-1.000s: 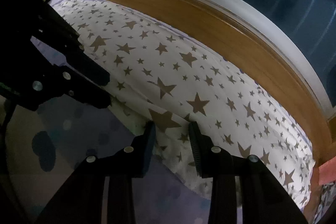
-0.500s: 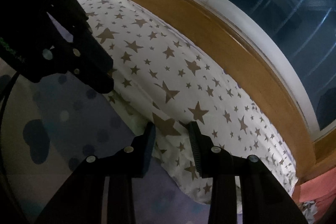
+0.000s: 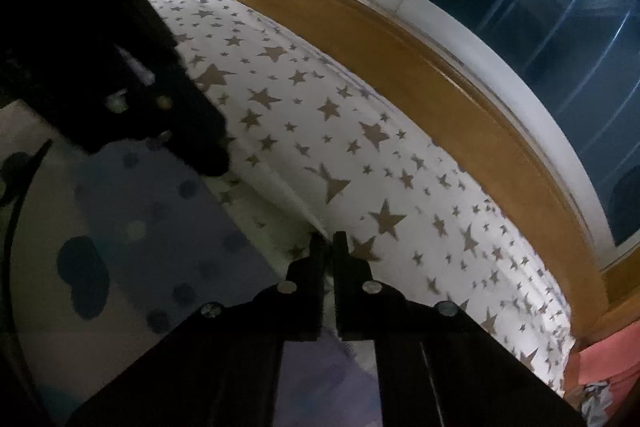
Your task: Organize soft objects
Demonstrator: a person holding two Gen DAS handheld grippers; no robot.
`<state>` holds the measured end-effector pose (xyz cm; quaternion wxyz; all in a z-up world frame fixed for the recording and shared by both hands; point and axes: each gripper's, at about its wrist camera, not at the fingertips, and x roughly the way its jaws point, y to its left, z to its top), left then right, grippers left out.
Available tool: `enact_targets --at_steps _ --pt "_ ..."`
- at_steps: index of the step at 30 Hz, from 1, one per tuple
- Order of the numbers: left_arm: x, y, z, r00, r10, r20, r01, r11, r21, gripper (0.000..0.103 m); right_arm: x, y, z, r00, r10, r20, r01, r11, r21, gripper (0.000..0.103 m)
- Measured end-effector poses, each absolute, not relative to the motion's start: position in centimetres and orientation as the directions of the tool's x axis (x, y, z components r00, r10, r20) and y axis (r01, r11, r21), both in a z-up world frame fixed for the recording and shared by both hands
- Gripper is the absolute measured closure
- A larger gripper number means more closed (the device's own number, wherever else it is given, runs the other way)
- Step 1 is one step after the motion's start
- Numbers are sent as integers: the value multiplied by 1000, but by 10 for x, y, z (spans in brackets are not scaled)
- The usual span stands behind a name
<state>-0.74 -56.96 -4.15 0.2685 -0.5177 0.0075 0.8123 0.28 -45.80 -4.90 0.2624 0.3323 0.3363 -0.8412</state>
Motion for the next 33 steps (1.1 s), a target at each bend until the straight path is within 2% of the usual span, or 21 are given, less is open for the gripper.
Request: enact_targets --at_steps 15,18,22,27,31,33 --pt "-24 -570 -50 -304 449 -840 -445 -847 -291 77 29 -452 -55 -563 -215 -798 708 -624 -331 101" --pt "-27 -573 -58 -287 474 -833 -430 -840 -330 77 20 -448 -42 -508 -228 -831 703 -667 -246 101" --pt "-24 -578 -60 -296 506 -810 -429 -828 -361 77 -19 -434 6 -440 -389 -809 627 -778 33 100" --pt "-22 -579 -61 -302 524 -797 -431 -820 -376 74 -95 -467 5 -445 -437 -782 590 -800 111 100" --pt "-22 -580 -62 -298 534 -791 -435 -814 -385 74 -157 -496 -38 -412 -369 -834 538 -837 105 100" --pt "-23 -583 -63 -291 554 -780 -427 -805 -412 74 -172 -496 -49 -435 -365 -823 489 -863 124 100"
